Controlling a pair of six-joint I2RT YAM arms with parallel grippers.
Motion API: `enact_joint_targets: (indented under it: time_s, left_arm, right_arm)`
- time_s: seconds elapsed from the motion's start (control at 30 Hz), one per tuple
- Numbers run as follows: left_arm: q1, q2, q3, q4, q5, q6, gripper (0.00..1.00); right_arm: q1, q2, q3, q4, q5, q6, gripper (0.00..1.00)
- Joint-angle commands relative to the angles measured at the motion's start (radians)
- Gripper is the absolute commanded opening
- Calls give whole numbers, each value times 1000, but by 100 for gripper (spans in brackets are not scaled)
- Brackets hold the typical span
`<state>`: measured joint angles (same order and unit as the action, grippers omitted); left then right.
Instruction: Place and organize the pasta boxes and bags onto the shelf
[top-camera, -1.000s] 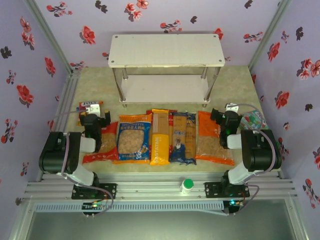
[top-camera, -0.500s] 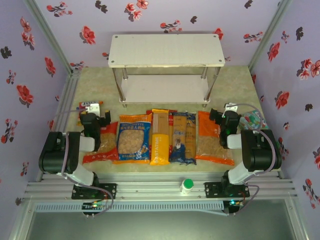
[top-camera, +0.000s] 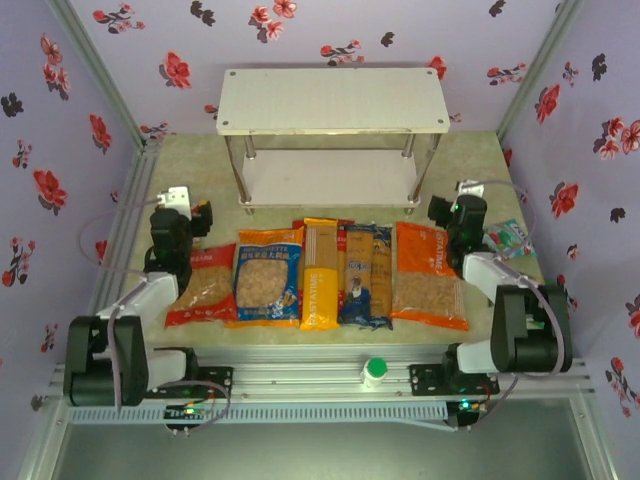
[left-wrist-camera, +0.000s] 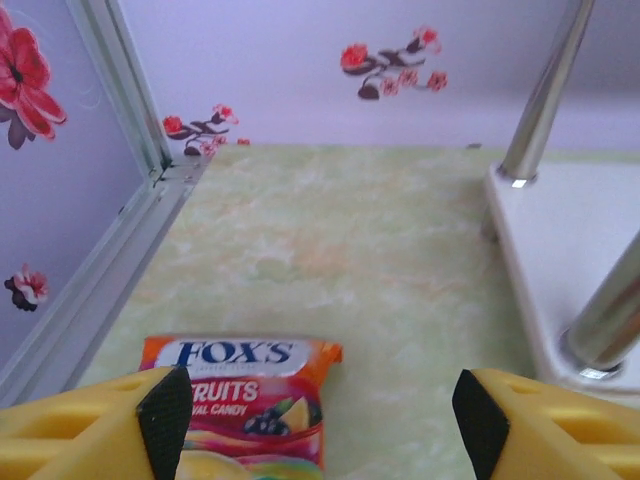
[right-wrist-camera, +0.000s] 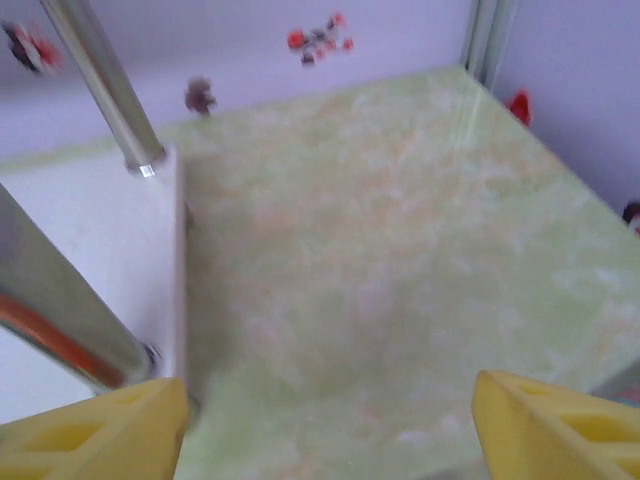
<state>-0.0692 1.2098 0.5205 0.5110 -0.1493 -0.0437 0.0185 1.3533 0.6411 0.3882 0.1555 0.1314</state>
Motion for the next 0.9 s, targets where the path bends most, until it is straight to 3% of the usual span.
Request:
enact_joint_targets:
  time_s: [0.0,0.1,0.27,0.37,0.6,0.87]
  left_arm:
    - [-53,-46,89,-206,-26,-107,71]
    - [-142,-84,135,-330,-79,-170,70]
    - [-342,-87,205,-516,-177,-193,70]
    - [-403,-67,219,-592,-189,-235,70]
    - [-426,-23,240,-652,-141,-288,73]
    - [-425,2,261,-670,-70,-300,75]
  right_arm:
    - [42,-68,76,-298,-4,57,75]
    - [140,-131,130,-482,59,102,75]
    - [340,-244,183,-779,59,222,74]
    - [463,-295,188,-905,43,343,73]
    - [770,-276,177,-1024,112,563,75]
    - [906,-120,172,-981,117,699,83]
